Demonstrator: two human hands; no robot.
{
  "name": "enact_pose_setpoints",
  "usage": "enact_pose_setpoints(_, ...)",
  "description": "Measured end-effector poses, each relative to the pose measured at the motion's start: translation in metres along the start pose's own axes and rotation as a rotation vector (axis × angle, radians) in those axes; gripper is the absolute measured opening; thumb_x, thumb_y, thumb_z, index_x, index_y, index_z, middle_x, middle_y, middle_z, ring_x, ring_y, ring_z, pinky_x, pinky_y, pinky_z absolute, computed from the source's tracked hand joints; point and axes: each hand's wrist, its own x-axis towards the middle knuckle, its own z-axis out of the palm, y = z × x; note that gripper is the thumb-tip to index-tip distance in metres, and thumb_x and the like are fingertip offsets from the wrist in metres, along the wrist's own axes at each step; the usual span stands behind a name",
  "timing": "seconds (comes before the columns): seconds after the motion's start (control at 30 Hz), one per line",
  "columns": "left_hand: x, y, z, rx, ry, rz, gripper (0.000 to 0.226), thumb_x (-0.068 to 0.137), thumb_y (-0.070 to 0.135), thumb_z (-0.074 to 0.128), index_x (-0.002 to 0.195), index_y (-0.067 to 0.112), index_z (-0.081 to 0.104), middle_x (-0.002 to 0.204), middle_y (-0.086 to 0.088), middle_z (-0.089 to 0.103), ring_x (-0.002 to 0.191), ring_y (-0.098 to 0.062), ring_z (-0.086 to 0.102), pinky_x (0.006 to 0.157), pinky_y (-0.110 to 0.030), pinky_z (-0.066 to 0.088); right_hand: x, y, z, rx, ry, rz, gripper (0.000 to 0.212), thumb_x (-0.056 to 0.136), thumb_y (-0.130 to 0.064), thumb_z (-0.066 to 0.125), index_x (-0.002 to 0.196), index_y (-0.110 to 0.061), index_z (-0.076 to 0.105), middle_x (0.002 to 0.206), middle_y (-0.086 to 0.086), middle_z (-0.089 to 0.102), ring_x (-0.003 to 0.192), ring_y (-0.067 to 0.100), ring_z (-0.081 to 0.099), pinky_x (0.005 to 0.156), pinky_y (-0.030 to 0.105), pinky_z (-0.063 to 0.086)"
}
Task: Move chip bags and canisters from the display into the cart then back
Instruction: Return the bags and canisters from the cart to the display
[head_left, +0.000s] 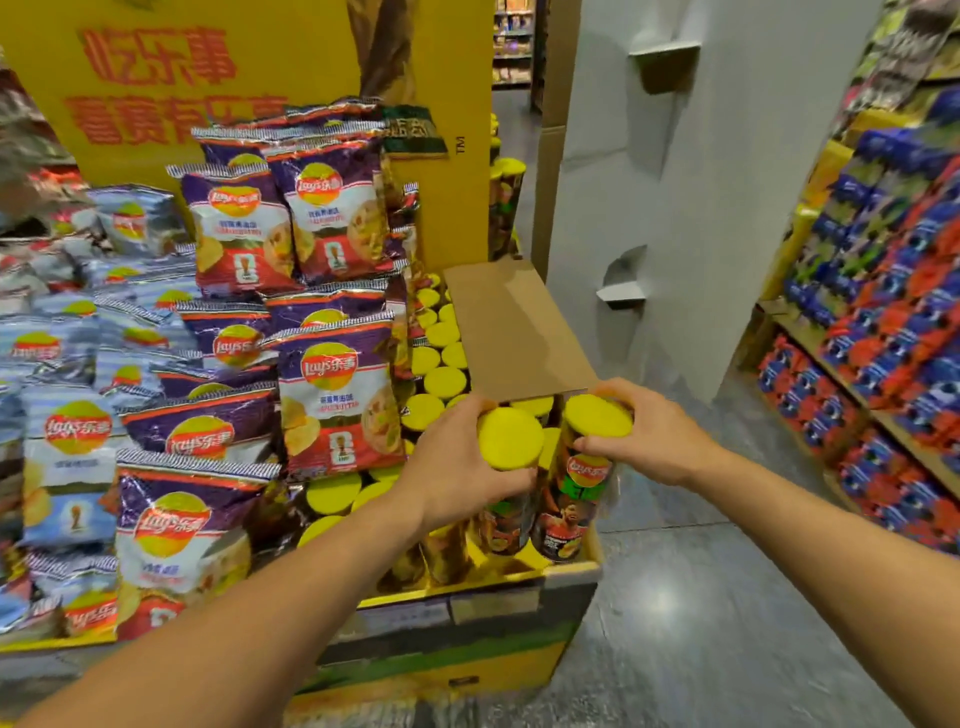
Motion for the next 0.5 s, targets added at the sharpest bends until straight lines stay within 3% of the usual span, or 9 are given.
enact_pose_setpoints(0.13, 0.010, -0.022, 0.023, 0.263, -0.140, -0.001, 0.086, 0.059, 0.062, 0.077, 0.130, 0.024, 0.046, 0.121, 0.005, 0.048, 0.111, -0.015, 0.049, 0.093, -0.034, 0.046, 0.006, 0.005, 0.014, -0.102, -0.079, -0.049, 0.077, 0.069, -0.043, 0.084, 0.137, -0.028, 0.051, 0.129, -0.001, 0.053, 0.119, 0.021, 0.052, 0.098, 0.037, 0.046)
enact_pose_setpoints(0.23, 0.009, -0.042, 0.041, 0.690, -0.267, 0.130, 0.083, 0.063, 0.070, 0.069, 0.129, 0.024, 0.049, 0.120, 0.001, 0.048, 0.112, -0.023, 0.046, 0.093, -0.039, 0.043, 0.010, 0.007, 0.039, -0.309, -0.244, -0.100, 0.089, 0.066, -0.046, 0.082, 0.142, -0.030, 0.040, 0.134, 0.001, 0.046, 0.124, 0.025, 0.049, 0.098, 0.041, 0.047)
enact_pose_setpoints(0.37, 0.008, -0.062, 0.061, 0.960, -0.370, 0.226, 0.077, 0.078, 0.057, 0.070, 0.136, 0.018, 0.038, 0.128, -0.006, 0.049, 0.119, -0.029, 0.042, 0.098, -0.042, 0.035, 0.013, 0.020, 0.081, -0.465, -0.277, -0.192, 0.064, 0.073, -0.038, 0.082, 0.118, -0.021, 0.040, 0.123, 0.004, 0.048, 0.106, 0.031, 0.058, 0.073, 0.036, 0.043)
enact_pose_setpoints(0.43, 0.006, -0.065, 0.063, 0.982, -0.353, 0.253, 0.072, 0.081, 0.053, 0.068, 0.135, 0.017, 0.038, 0.133, -0.008, 0.045, 0.124, -0.031, 0.039, 0.102, -0.043, 0.034, 0.008, 0.023, 0.092, -0.589, -0.207, -0.248, 0.048, 0.078, -0.037, 0.079, 0.109, -0.016, 0.049, 0.123, 0.006, 0.045, 0.100, 0.032, 0.058, 0.069, 0.037, 0.041)
enact_pose_setpoints(0.5, 0.005, -0.071, 0.066, 0.980, -0.337, 0.284, 0.068, 0.082, 0.055, 0.066, 0.133, 0.017, 0.040, 0.137, -0.009, 0.041, 0.127, -0.033, 0.035, 0.104, -0.045, 0.033, 0.008, 0.028, 0.100, -0.737, -0.133, -0.320, 0.049, 0.068, -0.044, 0.085, 0.098, -0.015, 0.060, 0.115, 0.009, 0.051, 0.093, 0.031, 0.057, 0.067, 0.039, 0.045)
